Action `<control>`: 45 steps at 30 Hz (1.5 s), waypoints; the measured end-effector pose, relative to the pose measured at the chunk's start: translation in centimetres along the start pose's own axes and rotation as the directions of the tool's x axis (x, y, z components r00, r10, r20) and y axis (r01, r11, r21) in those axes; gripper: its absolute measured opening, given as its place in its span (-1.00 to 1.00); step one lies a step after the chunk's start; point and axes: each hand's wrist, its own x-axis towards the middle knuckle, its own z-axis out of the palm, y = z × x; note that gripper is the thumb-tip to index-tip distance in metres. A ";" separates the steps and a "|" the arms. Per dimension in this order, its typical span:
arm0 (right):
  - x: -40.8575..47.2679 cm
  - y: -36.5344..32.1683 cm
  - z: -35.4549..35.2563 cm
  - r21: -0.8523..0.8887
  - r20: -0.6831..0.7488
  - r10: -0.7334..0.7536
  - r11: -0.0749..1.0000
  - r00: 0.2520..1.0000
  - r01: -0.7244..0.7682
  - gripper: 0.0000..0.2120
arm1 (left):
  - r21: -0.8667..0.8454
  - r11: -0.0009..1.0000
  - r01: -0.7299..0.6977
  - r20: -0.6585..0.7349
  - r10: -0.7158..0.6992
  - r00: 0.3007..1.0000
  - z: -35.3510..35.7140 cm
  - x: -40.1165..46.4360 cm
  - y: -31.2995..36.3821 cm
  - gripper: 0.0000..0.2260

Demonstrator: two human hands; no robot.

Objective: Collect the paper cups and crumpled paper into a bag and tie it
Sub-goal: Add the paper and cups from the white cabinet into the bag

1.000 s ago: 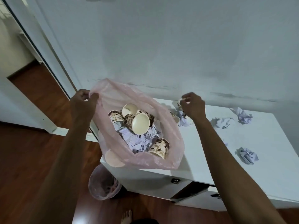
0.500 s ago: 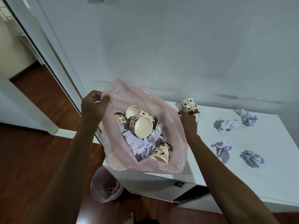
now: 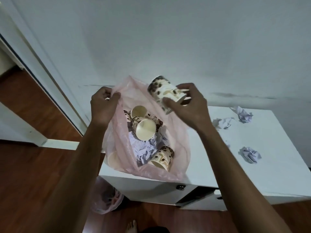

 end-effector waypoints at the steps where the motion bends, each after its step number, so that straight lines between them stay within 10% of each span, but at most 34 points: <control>1: -0.5 -0.3 0.5 -0.056 0.037 -0.006 0.998 0.999 0.008 -0.48 | -0.003 1.000 0.003 0.009 -0.003 1.000 0.2 0.1 0.1 -0.83; 6: -1.3 0.2 5.3 -0.418 0.113 -0.060 0.903 0.992 0.102 -0.39 | 0.008 0.999 -0.032 0.021 0.032 0.999 0.5 0.2 0.8 -0.88; 12: -0.5 1.1 8.3 -0.189 0.311 -0.210 0.942 0.927 0.277 -0.30 | 0.052 0.997 -0.064 -0.003 0.064 0.998 -0.5 0.8 1.2 -0.84; 17: 0.2 2.6 6.5 -0.142 0.029 -0.328 0.934 0.944 0.329 -0.67 | 0.046 0.997 -0.066 -0.011 0.067 0.998 0.1 0.9 1.3 -0.85; 22: 3.6 7.2 3.1 -0.238 -0.255 -0.123 0.969 0.959 0.061 -0.77 | 0.041 0.997 -0.064 -0.024 0.065 0.998 1.3 1.0 1.6 -0.88; 27: 6.5 14.4 1.2 -0.309 -0.210 0.210 0.912 0.955 -0.268 -0.64 | 0.027 0.998 -0.051 -0.036 0.052 0.998 0.9 1.3 1.3 -0.86; 37: 4.3 18.2 4.0 -0.660 0.086 0.091 0.751 0.992 -0.012 -0.62 | 0.012 0.998 -0.054 -0.035 0.055 0.998 -0.1 1.3 0.2 -0.85; 45: 3.0 17.8 3.2 -0.531 -0.044 0.136 0.836 0.990 -0.138 -0.70 | 0.017 0.998 -0.066 -0.026 0.066 0.997 0.2 0.9 0.8 -0.86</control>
